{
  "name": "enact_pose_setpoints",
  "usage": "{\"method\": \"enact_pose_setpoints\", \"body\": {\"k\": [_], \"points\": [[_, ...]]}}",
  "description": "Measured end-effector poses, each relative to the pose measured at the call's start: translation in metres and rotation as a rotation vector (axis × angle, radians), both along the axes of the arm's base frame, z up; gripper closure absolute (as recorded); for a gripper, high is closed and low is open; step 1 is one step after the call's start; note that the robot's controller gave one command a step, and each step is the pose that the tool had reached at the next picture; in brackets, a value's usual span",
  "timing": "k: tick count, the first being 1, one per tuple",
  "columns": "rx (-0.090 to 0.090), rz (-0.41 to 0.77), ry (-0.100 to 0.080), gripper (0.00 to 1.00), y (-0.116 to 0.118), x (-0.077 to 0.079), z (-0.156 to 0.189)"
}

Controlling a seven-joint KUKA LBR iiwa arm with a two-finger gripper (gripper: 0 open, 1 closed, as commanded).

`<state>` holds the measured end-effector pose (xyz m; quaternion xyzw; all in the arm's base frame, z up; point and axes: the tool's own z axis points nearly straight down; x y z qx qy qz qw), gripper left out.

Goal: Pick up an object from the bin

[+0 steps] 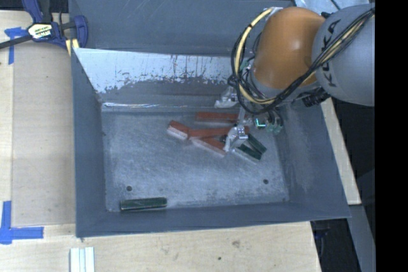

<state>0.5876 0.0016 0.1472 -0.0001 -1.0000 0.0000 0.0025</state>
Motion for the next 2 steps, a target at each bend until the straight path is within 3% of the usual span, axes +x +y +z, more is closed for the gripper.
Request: {"method": "enact_pose_setpoints", "body": {"k": [1, 2], "points": [[0.000, 0.000, -0.008, 0.00, 0.000, 0.002, 0.005], [0.000, -0.089, -0.016, 0.00, 0.001, 0.010, -0.023]]}}
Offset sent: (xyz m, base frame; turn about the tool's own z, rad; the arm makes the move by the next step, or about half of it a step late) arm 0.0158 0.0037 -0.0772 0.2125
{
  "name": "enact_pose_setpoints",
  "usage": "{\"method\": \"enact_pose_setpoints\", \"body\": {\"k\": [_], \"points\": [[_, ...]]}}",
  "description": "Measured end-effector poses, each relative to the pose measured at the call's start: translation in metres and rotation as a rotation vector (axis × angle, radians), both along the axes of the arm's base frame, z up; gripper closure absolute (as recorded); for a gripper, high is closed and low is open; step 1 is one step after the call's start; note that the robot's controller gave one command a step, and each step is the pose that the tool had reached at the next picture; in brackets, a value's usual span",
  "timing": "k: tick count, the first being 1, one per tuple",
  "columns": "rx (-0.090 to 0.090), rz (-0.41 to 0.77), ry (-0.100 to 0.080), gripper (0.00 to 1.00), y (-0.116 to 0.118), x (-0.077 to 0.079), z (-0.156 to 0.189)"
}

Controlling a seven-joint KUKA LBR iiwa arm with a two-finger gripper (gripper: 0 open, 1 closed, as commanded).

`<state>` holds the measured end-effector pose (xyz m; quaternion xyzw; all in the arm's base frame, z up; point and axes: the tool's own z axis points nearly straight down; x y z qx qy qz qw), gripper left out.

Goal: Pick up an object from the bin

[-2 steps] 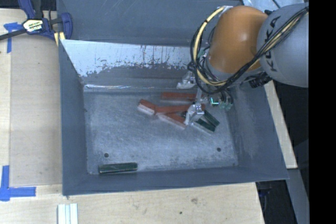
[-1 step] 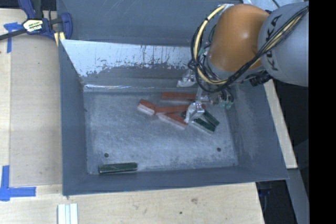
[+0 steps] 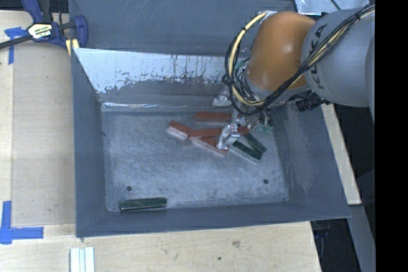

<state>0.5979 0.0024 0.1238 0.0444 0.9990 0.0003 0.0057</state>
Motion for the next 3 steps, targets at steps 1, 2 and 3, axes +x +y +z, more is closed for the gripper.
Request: {"method": "enact_pose_setpoints", "body": {"k": [1, 2, 3], "points": [[0.002, -0.127, 0.019, 0.00, 0.0000, 0.0144, -0.0465], [0.000, -0.086, 0.006, 0.00, 0.0097, 0.0110, -0.0452], [0.003, -0.104, 0.011, 0.00, 0.0065, 0.0135, -0.0444]]}}
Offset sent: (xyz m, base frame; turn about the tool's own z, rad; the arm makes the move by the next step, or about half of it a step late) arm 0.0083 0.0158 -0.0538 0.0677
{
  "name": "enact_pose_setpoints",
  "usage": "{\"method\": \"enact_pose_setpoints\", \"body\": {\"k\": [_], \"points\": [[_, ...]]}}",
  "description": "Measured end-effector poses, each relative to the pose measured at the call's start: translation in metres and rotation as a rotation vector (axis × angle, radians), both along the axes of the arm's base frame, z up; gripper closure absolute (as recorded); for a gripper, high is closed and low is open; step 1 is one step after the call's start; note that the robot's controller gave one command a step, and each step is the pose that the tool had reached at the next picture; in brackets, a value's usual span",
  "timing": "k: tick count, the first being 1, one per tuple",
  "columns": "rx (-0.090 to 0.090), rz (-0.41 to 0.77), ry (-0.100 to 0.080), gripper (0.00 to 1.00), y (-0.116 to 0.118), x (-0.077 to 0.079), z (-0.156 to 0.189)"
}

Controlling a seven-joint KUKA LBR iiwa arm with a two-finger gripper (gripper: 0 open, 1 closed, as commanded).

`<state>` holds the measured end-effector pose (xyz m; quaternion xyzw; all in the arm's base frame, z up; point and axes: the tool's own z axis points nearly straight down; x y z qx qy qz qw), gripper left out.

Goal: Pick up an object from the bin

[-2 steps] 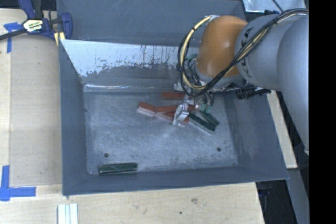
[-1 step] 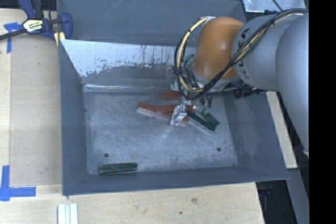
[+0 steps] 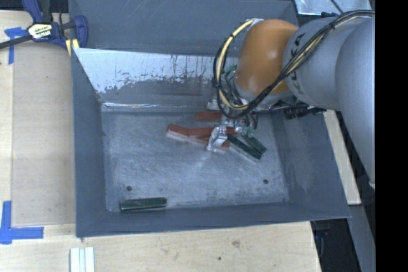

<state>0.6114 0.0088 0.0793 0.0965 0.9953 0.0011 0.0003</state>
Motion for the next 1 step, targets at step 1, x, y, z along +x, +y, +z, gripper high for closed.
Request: {"method": "enact_pose_setpoints", "body": {"k": [1], "points": [[-0.005, 0.013, -0.018, 1.00, 0.0002, 0.0027, 0.0040]]}}
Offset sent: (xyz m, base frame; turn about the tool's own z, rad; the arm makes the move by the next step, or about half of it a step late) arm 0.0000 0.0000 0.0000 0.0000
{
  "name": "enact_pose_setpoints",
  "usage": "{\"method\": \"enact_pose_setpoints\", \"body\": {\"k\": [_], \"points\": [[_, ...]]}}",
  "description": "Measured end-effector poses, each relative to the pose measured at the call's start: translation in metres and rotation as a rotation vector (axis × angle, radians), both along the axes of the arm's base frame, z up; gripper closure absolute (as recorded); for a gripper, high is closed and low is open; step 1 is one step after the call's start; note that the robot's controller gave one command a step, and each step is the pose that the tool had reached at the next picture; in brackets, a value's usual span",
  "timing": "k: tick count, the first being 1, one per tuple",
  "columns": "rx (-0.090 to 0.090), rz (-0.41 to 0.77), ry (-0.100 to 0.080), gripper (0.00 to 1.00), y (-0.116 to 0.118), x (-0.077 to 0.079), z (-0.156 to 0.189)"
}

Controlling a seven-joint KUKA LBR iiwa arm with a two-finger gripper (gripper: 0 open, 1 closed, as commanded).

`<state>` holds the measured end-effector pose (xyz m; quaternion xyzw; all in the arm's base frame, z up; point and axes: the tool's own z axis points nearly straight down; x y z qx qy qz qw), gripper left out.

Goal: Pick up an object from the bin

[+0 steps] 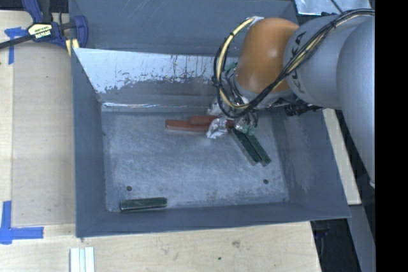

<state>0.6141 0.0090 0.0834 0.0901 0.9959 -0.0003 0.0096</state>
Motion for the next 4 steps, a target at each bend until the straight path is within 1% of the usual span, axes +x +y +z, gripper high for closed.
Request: {"method": "enact_pose_setpoints", "body": {"k": [1, 2, 3, 4], "points": [[0.000, 0.002, 0.001, 1.00, 0.000, 0.000, 0.000], [0.001, 0.002, 0.013, 1.00, 0.001, -0.003, 0.004], [0.002, 0.001, 0.026, 1.00, 0.001, -0.005, 0.024], [0.002, 0.001, 0.022, 1.00, 0.000, -0.004, 0.046]]}}
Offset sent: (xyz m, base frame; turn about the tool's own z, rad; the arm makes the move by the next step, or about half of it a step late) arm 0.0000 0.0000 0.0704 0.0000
